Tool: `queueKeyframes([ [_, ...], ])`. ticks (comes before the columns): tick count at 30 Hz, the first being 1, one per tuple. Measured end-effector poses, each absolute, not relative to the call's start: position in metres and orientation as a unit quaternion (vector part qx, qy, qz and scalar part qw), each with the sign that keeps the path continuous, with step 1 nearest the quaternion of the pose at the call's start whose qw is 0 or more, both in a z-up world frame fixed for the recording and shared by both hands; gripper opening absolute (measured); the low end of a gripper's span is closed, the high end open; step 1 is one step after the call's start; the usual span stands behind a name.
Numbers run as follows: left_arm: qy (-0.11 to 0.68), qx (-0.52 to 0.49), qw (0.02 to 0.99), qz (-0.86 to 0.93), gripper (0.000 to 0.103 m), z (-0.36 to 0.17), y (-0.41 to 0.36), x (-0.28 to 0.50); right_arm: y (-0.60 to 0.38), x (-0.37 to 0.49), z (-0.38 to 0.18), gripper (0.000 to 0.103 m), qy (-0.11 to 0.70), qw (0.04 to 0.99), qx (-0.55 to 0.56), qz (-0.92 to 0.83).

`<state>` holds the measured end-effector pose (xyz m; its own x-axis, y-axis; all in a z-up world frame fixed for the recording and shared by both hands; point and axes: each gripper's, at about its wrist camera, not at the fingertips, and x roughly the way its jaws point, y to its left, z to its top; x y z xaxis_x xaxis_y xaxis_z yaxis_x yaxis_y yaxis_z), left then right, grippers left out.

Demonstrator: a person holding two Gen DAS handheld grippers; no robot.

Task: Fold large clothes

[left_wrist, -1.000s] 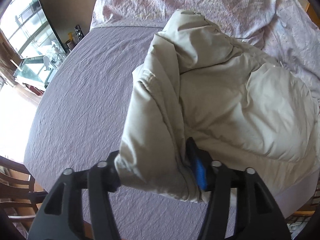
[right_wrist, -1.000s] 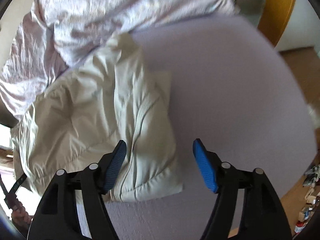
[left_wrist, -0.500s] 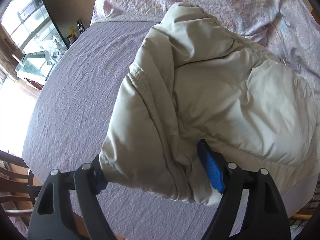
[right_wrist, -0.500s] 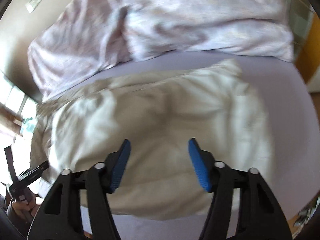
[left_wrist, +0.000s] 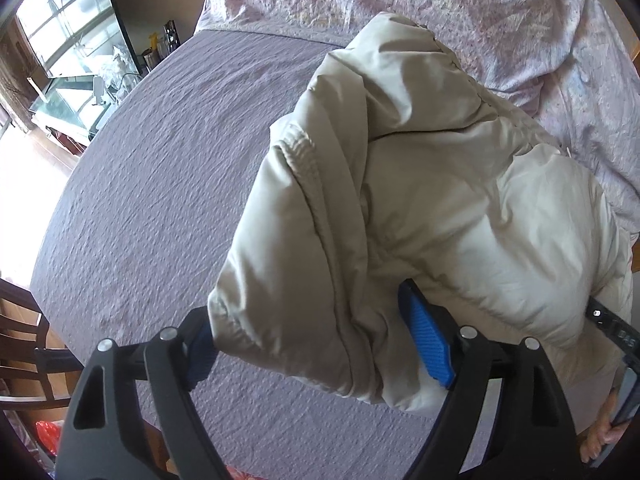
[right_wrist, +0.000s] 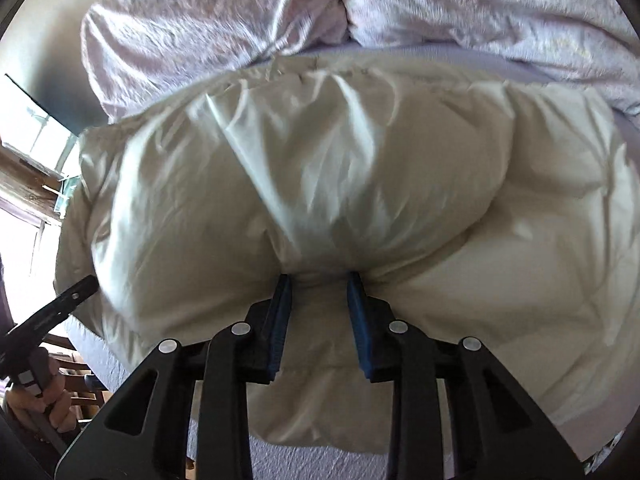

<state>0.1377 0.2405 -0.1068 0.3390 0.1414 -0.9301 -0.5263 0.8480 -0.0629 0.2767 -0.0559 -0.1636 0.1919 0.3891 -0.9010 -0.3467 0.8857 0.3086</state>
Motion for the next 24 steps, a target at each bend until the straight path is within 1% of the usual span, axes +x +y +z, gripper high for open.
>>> queueKeyframes([
  [6,0.530,-0.193,0.800,0.204,0.085,-0.104,0.242,0.136,-0.048,0.280,-0.178,0.031,0.590,0.772,0.009,0.238],
  [16,0.530,-0.217,0.793,0.206,0.090,-0.115,0.239,0.139,-0.047,0.279,-0.180,0.031,0.585,0.774,0.010,0.243],
  [20,0.522,-0.263,0.785,0.204,0.090,-0.126,0.244,0.137,-0.049,0.279,-0.180,0.031,0.583,0.773,0.013,0.248],
  [24,0.510,-0.323,0.773,0.195,0.085,-0.140,0.250,0.131,-0.052,0.278,-0.181,0.031,0.582,0.773,0.015,0.254],
])
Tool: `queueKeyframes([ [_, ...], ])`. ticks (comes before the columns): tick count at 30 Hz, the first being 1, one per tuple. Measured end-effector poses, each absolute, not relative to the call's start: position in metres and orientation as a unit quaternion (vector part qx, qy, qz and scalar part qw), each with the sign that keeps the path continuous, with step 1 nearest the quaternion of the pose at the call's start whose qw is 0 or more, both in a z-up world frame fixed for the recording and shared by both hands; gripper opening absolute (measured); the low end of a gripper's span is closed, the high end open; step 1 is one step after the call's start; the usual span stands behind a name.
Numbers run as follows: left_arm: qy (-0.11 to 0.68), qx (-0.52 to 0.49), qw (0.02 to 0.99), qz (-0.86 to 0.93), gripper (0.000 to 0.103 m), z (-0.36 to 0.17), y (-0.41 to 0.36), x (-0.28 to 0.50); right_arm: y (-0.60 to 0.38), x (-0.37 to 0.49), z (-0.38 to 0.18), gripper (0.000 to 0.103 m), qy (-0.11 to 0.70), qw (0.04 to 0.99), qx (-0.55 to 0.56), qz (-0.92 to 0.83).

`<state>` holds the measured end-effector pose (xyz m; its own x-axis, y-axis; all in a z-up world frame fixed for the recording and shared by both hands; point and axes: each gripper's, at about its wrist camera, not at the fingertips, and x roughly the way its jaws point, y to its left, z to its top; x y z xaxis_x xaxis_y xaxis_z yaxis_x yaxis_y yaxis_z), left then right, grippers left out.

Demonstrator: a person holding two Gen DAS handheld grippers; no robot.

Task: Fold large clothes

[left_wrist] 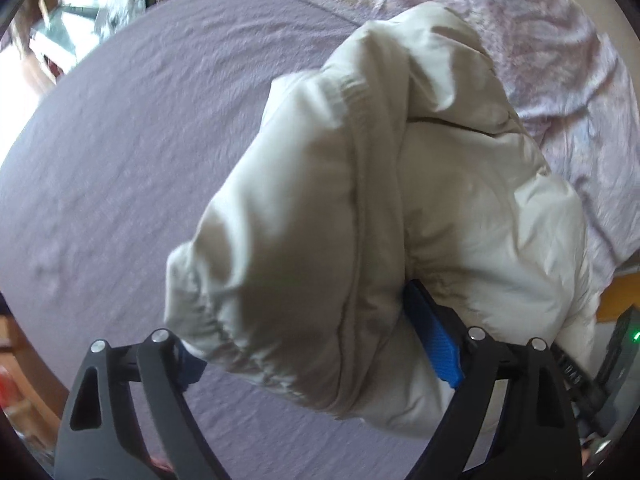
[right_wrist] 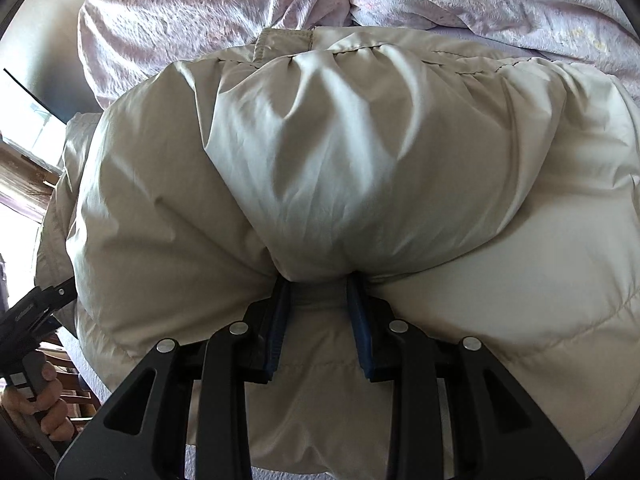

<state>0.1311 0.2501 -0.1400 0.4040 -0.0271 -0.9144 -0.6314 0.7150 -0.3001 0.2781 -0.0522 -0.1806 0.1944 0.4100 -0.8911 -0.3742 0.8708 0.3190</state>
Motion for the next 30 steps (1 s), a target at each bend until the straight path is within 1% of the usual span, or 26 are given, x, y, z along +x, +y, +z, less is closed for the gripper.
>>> queueKeyframes([
  [1,0.507,-0.333,0.771,0.193,0.084,-0.142,0.251,0.130,-0.053,0.278,-0.181,0.031,0.581,0.772,0.016,0.255],
  [3,0.501,-0.342,0.773,0.188,0.071,-0.141,0.249,0.130,-0.053,0.277,-0.181,0.031,0.581,0.772,0.018,0.257],
  [4,0.501,-0.336,0.775,0.188,0.068,-0.139,0.246,0.130,-0.054,0.277,-0.181,0.031,0.581,0.772,0.018,0.258],
  [6,0.498,-0.323,0.783,0.188,0.052,-0.134,0.240,0.134,-0.054,0.277,-0.180,0.031,0.582,0.771,0.019,0.259],
  [7,0.497,-0.319,0.785,0.188,0.048,-0.132,0.238,0.136,-0.055,0.277,-0.180,0.031,0.582,0.770,0.019,0.260],
  [9,0.494,-0.314,0.788,0.191,0.036,-0.127,0.236,0.138,-0.056,0.277,-0.180,0.031,0.581,0.770,0.020,0.262],
  [12,0.496,-0.296,0.792,0.197,0.028,-0.119,0.228,0.143,-0.057,0.276,-0.180,0.031,0.580,0.771,0.019,0.263],
  [15,0.495,-0.275,0.800,0.199,0.025,-0.107,0.219,0.151,-0.057,0.275,-0.180,0.031,0.579,0.771,0.018,0.264],
  [22,0.452,-0.249,0.841,0.163,0.024,-0.054,0.191,0.155,-0.059,0.272,-0.177,0.031,0.573,0.775,0.011,0.265],
  [25,0.434,-0.232,0.860,0.136,0.023,-0.029,0.164,0.159,-0.064,0.273,-0.177,0.031,0.573,0.774,0.016,0.269],
  [30,0.421,-0.204,0.879,0.091,0.023,-0.002,0.105,0.178,-0.078,0.273,-0.173,0.031,0.572,0.775,0.022,0.269],
])
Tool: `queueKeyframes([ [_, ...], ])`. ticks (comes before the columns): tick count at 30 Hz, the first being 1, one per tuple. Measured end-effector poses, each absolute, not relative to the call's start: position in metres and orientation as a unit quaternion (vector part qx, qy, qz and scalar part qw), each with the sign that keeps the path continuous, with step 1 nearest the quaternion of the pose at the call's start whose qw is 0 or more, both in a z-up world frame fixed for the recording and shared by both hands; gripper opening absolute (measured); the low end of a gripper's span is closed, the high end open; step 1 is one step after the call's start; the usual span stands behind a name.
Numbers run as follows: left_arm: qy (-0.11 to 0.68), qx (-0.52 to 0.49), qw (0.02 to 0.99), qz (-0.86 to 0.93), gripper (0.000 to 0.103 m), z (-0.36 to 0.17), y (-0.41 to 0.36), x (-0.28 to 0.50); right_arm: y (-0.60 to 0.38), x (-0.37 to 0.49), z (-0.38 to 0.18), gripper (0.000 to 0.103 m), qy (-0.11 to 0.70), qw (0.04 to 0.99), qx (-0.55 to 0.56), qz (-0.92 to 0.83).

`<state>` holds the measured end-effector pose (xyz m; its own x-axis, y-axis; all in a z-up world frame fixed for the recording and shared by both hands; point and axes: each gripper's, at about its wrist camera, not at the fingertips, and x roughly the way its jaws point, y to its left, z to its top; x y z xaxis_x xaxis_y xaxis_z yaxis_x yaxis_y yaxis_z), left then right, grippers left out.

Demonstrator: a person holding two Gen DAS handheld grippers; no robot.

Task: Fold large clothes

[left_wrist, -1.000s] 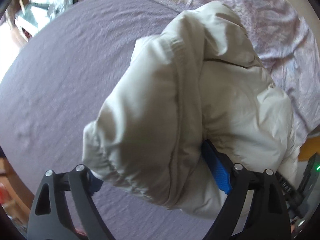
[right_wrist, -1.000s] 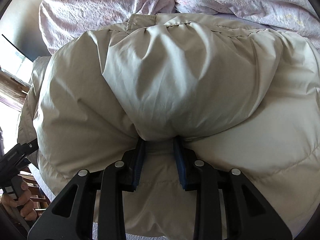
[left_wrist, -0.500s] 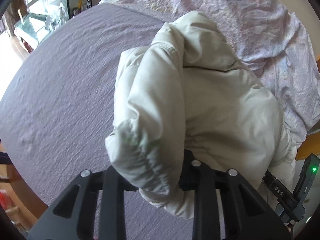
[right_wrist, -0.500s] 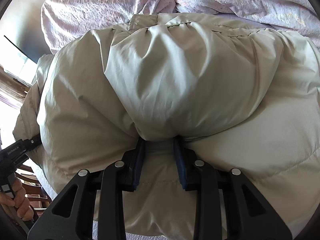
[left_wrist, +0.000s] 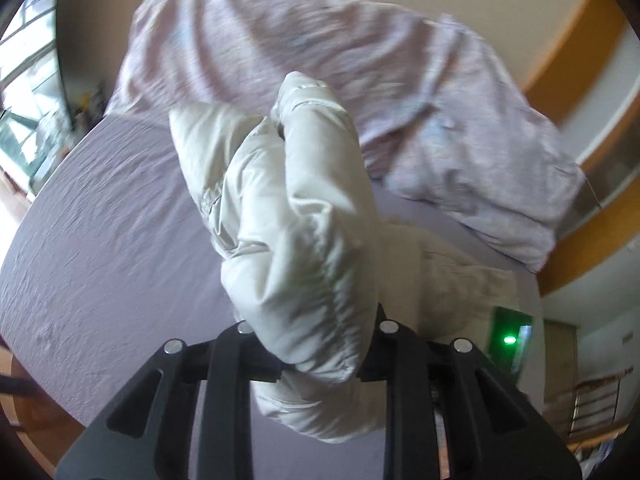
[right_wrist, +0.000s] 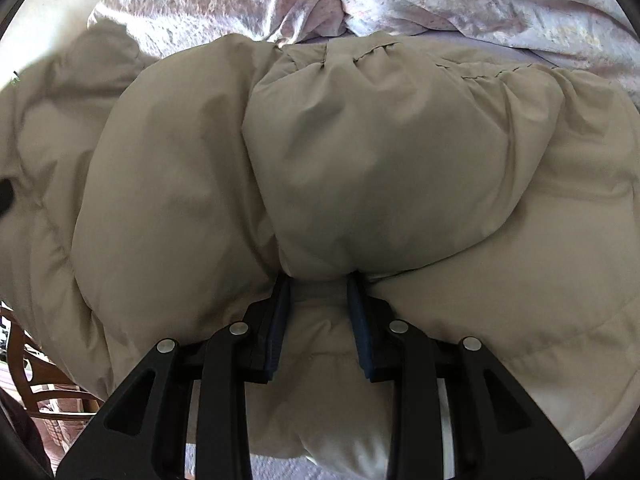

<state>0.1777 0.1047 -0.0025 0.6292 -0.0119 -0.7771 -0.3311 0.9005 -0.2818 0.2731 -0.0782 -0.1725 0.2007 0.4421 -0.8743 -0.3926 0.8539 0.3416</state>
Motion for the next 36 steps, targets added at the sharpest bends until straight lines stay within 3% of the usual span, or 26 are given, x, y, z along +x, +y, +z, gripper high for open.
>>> queueKeyframes([
  [11,0.428,-0.124,0.895,0.008,0.024,0.007,-0.025,0.201,-0.159,0.266,-0.152,0.031,0.536,0.807,0.042,0.245],
  [22,0.456,-0.077,0.885,-0.056,0.026,-0.012,-0.123,0.222,-0.249,0.259,-0.141,0.033,0.498,0.846,0.053,0.182],
  [36,0.504,-0.031,0.855,-0.121,0.027,-0.058,-0.219,0.231,-0.340,0.257,-0.162,0.034,0.515,0.845,0.107,0.100],
])
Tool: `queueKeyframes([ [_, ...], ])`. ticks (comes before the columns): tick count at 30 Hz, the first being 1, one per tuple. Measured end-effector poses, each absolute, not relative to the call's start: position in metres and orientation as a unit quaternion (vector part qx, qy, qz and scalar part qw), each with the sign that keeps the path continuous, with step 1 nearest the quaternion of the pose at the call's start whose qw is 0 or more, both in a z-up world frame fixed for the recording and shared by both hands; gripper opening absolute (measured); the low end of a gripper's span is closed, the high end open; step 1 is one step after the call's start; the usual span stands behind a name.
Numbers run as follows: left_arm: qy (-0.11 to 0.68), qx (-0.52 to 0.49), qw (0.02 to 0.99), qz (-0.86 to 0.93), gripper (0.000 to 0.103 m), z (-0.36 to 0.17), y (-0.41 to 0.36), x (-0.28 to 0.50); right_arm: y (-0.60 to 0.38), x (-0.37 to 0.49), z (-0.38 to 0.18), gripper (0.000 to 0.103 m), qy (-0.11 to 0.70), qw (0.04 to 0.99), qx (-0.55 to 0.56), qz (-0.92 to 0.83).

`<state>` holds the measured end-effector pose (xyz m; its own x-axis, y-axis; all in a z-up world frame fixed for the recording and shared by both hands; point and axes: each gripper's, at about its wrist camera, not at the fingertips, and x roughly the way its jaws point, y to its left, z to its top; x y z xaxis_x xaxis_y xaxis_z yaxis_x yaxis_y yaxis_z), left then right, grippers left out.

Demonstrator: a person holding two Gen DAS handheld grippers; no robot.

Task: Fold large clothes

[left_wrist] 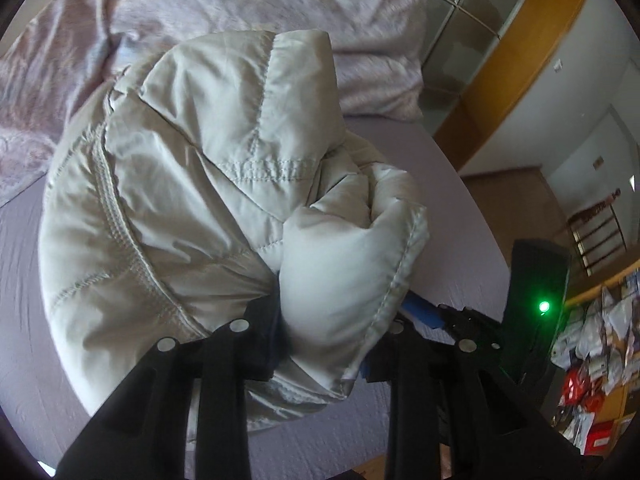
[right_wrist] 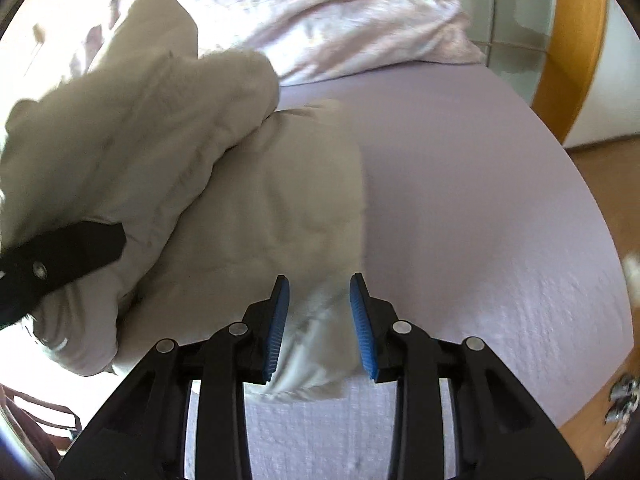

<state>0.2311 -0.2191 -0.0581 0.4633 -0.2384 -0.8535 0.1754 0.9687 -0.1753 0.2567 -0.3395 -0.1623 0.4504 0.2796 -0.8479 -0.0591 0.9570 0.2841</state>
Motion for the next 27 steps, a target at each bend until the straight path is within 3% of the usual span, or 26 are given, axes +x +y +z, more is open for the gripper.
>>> queueKeyframes([
  [4,0.511,-0.024,0.849,-0.129,0.028,-0.066,-0.240,0.234,-0.359,0.249,-0.168,0.034,0.520,0.842,0.117,0.083],
  [7,0.516,-0.013,0.845,-0.140,0.035,-0.067,-0.251,0.233,-0.369,0.245,-0.174,0.034,0.524,0.839,0.127,0.072],
  [9,0.514,-0.008,0.845,-0.150,0.053,-0.059,-0.256,0.231,-0.373,0.243,-0.176,0.034,0.525,0.838,0.132,0.067],
  [12,0.500,-0.006,0.850,-0.165,0.065,-0.040,-0.258,0.222,-0.377,0.245,-0.178,0.034,0.524,0.838,0.140,0.059],
  [20,0.454,-0.009,0.878,-0.152,0.072,0.014,-0.230,0.213,-0.381,0.253,-0.176,0.034,0.509,0.846,0.152,0.050],
  [27,0.441,-0.020,0.895,-0.072,0.074,0.021,-0.168,0.229,-0.380,0.263,-0.167,0.039,0.491,0.855,0.158,0.050],
])
